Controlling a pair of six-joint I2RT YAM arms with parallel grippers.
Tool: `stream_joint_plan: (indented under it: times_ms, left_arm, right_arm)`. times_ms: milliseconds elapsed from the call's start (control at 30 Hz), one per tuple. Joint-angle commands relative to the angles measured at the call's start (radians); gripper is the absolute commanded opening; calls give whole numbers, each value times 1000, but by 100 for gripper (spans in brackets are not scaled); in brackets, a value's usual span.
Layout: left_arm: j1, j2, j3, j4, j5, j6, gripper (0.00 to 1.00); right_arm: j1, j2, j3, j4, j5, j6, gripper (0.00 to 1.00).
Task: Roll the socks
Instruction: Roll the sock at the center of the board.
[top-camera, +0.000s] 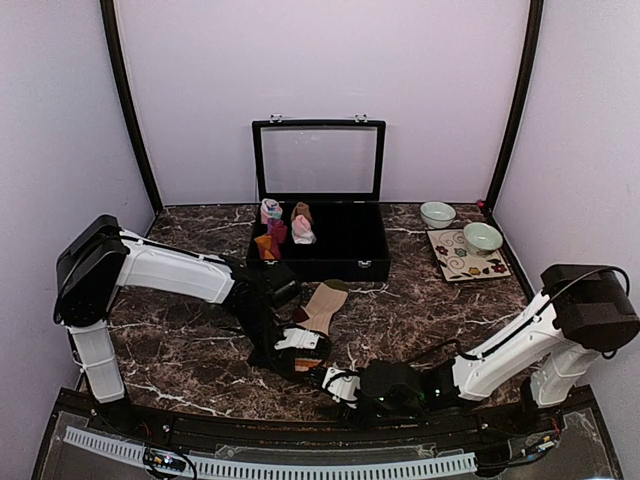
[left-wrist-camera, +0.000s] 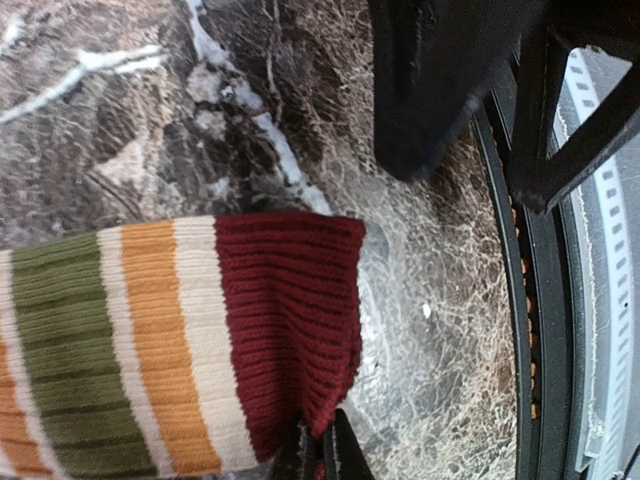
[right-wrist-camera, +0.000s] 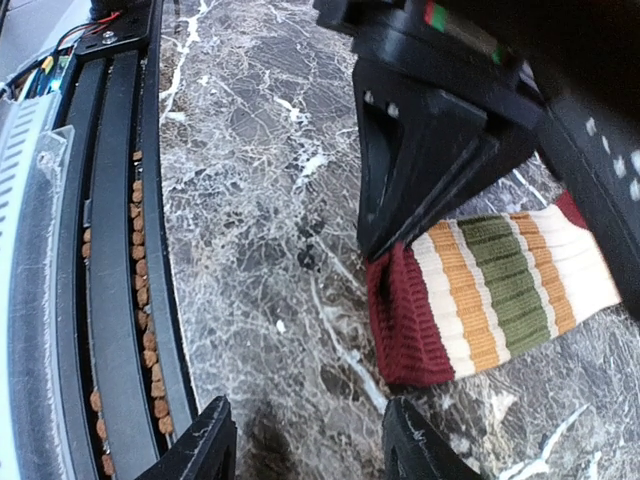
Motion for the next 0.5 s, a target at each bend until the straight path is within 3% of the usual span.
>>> stream_joint_plan:
  times_ms: [0, 300, 467]
  left_arm:
    - [10, 47, 52, -113, 77, 17, 0]
    - [14, 87, 85, -153, 75, 35, 0]
    - [23, 115, 117, -205, 79, 58, 0]
  right_arm:
    - [11, 47, 46, 62, 63, -68, 48]
    - [-4, 150, 54, 213, 160, -151, 47]
    - [-36, 153, 31, 256, 95, -182, 44]
